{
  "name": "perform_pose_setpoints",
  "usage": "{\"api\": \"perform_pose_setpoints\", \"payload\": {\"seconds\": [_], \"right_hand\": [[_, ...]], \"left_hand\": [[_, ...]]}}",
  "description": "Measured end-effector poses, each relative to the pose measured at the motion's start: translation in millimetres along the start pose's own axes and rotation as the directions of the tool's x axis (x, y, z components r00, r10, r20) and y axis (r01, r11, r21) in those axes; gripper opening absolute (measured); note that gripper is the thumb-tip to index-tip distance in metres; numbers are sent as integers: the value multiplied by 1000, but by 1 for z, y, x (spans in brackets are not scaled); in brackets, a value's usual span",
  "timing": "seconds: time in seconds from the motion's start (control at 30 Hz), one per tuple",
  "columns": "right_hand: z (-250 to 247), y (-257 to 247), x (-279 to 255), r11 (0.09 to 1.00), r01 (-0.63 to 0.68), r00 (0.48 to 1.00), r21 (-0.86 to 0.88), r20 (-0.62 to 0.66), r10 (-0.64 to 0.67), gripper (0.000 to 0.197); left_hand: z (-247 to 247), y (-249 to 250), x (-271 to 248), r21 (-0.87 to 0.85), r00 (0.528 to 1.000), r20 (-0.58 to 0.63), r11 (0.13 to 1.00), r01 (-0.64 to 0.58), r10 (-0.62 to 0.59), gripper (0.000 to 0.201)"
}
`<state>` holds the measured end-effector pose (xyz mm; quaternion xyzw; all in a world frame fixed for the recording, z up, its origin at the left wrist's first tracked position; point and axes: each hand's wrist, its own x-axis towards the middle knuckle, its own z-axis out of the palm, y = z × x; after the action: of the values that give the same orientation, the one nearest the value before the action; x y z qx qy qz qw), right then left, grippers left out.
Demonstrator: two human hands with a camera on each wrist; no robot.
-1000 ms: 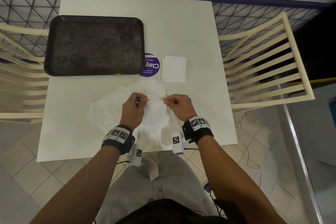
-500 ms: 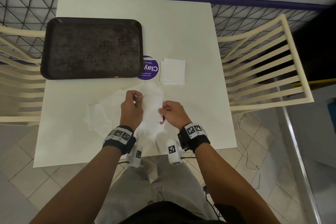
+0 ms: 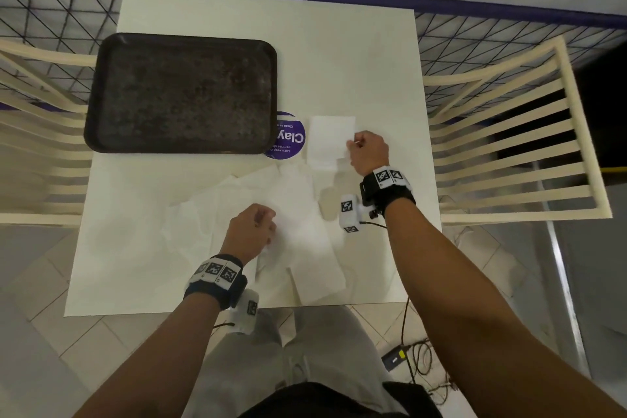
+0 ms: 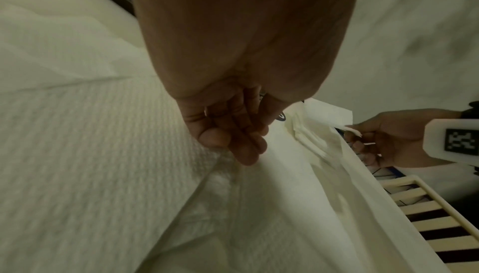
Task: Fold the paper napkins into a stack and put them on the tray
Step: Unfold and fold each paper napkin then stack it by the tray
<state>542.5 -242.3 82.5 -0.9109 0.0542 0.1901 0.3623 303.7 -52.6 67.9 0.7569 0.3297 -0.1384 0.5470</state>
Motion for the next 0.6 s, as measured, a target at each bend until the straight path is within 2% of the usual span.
{"api": "perform_pose_setpoints", "payload": {"seconds": [0.23,0.33,0.43,0.5,0.6], "right_hand": [[-3,5,11,992,-65,998,-107,-7,65,26],[-4,4,4,988,-100,995,-120,-9,100,41],[-2,5,-10,969,-124,991,-213,-67,112,53],[2,8,-25,976,-87,991,-201,-113,65,41],[17,16,-54,984,7,1000,-178,-27,-12,17]], "left_hand": [[1,-3,5,23,999,-30,999,25,-25,13],[2,-2,7,39,999,-35,999,34,-32,12],[3,-2,9,56,998,-59,998,39,-36,10],[3,-5,10,77,995,-89,996,52,-45,9],[2,-11,12,116,987,-149,990,84,-67,7]]}}
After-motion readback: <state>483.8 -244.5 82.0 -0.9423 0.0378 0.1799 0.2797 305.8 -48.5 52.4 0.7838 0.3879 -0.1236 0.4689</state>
